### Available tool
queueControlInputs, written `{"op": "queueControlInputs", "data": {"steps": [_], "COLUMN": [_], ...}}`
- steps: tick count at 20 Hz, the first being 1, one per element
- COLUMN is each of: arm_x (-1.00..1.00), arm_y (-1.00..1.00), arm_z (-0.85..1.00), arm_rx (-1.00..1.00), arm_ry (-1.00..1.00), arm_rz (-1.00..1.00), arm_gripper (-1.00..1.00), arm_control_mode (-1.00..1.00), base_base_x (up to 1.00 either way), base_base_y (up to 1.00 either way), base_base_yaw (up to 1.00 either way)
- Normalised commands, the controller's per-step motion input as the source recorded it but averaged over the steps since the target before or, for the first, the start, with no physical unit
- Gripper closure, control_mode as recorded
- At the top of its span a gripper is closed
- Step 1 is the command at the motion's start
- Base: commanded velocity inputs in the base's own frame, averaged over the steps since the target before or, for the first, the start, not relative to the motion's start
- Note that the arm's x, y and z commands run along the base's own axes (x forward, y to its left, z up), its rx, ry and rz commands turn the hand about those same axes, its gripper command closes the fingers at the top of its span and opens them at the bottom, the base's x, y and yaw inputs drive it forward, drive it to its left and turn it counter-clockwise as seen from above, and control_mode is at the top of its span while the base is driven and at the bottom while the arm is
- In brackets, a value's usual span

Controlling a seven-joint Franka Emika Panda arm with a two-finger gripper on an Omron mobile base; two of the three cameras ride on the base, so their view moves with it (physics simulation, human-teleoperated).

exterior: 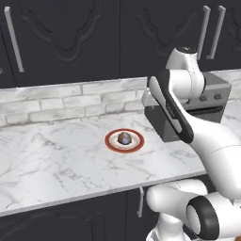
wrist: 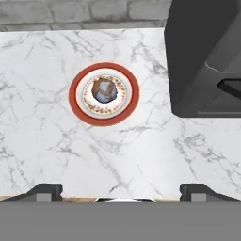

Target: Open the toaster oven door. Place the bread on the bottom rack in the toaster oven and place the steak on the top rack.

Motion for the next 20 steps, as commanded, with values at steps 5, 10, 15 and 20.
{"op": "queueControlInputs", "data": {"steps": [5,10,15,20], "arm_x": [0.0,0.0,0.0,0.0], "arm_y": [0.0,0.0,0.0,0.0], "arm_z": [0.0,0.0,0.0,0.0], "arm_rx": [0.0,0.0,0.0,0.0], "arm_ry": [0.0,0.0,0.0,0.0], "arm_rz": [0.0,0.0,0.0,0.0], "arm_gripper": [-1.0,-1.0,-1.0,-1.0], "arm_control_mode": [1.0,1.0,1.0,1.0], "base_base_x": [0.41,0.27,0.02,0.0], "base_base_y": [0.17,-0.02,0.0,0.0], "base_base_yaw": [0.0,0.09,0.0,0.0]}}
